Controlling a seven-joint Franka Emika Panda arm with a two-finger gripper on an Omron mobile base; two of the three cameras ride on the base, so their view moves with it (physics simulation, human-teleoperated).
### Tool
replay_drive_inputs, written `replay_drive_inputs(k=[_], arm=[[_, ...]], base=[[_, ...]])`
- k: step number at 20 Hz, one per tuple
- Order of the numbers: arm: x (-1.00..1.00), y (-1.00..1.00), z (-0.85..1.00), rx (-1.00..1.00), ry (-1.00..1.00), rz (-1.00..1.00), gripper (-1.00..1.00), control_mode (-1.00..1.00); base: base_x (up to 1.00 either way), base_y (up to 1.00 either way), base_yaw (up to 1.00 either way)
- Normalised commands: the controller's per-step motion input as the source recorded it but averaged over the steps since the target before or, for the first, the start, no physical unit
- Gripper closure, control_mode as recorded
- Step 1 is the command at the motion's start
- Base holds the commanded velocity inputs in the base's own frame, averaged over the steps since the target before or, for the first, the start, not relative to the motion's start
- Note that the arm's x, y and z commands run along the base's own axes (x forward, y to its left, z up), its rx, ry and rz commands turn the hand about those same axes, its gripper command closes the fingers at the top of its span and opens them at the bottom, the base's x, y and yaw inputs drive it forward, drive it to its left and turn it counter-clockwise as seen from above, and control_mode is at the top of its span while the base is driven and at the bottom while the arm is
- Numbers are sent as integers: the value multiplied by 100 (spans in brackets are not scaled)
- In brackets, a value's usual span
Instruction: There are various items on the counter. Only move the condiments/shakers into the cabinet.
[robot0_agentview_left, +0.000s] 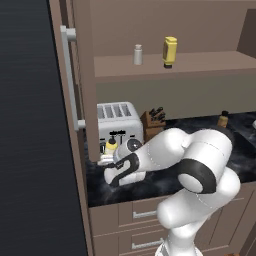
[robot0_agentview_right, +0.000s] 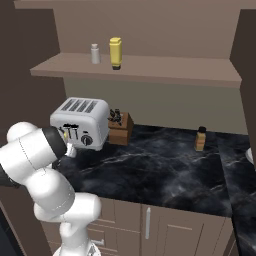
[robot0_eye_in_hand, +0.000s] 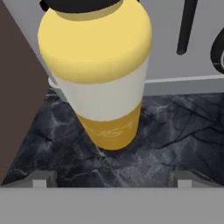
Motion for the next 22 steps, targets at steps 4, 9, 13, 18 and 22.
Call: replay_drive_inputs(k=[4,9,13,18,22], arm=[[3,0,27,0,1,-1,-100,-100],[16,0,41,0,0,-2,-100,-100],[19,0,29,0,3,-3,-100,-100],[41,2,7,0,7,-1,-100,-100],[26,10,0,0,8,0,-100,-100]], base=[[0,0,0],[0,0,0],[0,0,0],[0,0,0],[0,0,0]])
